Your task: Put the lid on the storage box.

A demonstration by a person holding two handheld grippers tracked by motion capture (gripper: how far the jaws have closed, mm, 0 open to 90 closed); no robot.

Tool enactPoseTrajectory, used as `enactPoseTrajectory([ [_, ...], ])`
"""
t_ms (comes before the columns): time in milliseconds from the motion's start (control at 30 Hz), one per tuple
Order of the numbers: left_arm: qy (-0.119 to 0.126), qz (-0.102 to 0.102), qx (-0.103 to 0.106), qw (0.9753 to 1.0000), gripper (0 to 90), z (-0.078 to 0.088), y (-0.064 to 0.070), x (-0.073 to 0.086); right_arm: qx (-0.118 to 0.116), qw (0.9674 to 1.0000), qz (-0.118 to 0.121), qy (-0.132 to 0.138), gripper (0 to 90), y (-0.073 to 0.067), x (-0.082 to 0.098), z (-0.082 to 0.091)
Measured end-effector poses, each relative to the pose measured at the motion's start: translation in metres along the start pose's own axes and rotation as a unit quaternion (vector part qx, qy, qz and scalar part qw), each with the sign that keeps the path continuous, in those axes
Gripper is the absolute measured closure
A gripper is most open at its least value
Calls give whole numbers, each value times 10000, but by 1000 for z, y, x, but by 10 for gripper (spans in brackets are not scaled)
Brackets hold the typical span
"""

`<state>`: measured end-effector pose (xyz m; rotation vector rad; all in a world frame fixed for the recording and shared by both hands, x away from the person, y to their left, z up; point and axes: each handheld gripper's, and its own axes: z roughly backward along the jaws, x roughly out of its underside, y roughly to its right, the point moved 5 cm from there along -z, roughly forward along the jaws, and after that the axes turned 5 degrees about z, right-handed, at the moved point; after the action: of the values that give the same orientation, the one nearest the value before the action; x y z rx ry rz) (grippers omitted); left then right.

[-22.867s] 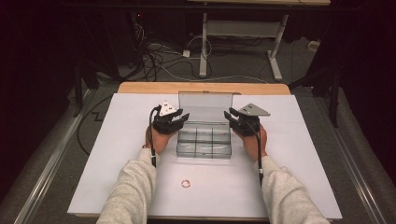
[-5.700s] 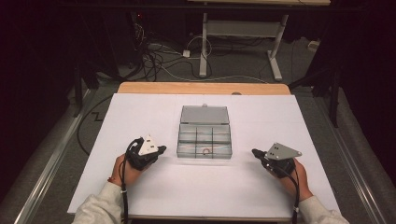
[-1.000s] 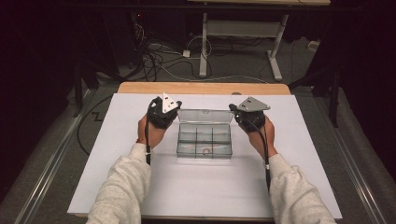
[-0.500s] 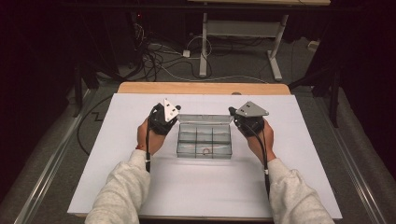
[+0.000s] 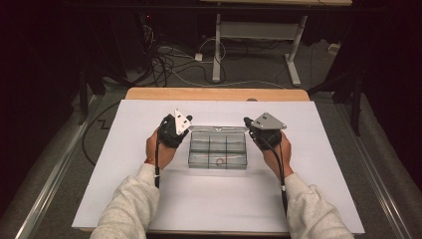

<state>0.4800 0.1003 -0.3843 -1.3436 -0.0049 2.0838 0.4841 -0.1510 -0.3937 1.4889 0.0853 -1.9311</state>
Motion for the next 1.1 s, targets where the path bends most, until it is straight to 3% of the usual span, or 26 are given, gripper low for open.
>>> enactPoseTrajectory([
  [300, 35, 0, -22, 10000, 875, 3, 5, 6, 92, 9999, 118, -85, 900, -7, 4, 5],
  [1100, 27, -154, -95, 9998, 874, 8, 15, 16, 206, 9998, 13, -16, 900, -17, 15, 12],
])
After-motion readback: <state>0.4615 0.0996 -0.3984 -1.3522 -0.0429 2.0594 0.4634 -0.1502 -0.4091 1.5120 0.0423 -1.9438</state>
